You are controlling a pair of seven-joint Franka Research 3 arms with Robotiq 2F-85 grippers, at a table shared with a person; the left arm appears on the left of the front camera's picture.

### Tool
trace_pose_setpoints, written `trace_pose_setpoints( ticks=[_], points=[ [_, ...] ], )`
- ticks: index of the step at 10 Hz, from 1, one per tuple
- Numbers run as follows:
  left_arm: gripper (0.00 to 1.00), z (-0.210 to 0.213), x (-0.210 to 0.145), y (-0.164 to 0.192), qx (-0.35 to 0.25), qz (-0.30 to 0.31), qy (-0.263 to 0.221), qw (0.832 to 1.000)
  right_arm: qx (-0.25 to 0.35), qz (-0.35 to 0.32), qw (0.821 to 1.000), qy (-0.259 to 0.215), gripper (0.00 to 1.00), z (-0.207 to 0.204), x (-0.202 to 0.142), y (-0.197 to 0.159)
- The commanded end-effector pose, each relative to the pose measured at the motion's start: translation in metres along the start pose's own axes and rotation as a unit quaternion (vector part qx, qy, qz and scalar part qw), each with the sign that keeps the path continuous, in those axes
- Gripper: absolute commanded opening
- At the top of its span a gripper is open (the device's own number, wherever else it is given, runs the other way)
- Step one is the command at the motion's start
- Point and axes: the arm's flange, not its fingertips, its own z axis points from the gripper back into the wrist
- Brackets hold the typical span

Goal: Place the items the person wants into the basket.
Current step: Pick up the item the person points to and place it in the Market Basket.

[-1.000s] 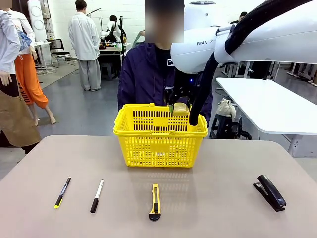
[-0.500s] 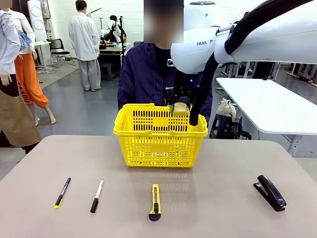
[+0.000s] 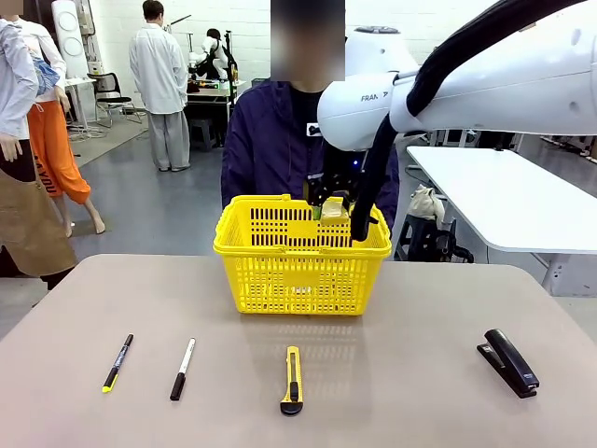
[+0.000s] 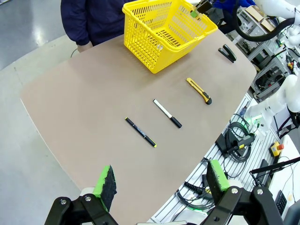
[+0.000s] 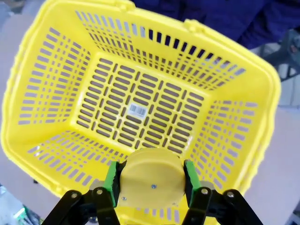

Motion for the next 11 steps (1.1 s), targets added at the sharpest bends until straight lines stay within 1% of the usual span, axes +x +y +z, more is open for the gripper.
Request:
trace_pose_setpoints(
  ticks=[1,5,11],
  points=[
    [1.00,0.001,-0.001,0.000,-0.004,-0.005,-0.004,1.000,0.031,0.020,0.999,0.007,0.65,-0.010,0.022,0.004],
    [1.00,0.001,-0.001,0.000,-0.004,-0.005,-0.004,1.000,0.039,0.043,0.997,0.053,0.65,-0.052,0.042,0.022],
    [1.00,0.001,-0.001,0.000,-0.004,-0.005,-0.004,1.000,0.020,0.045,0.995,0.083,0.65,-0.098,0.055,0.029]
  ],
)
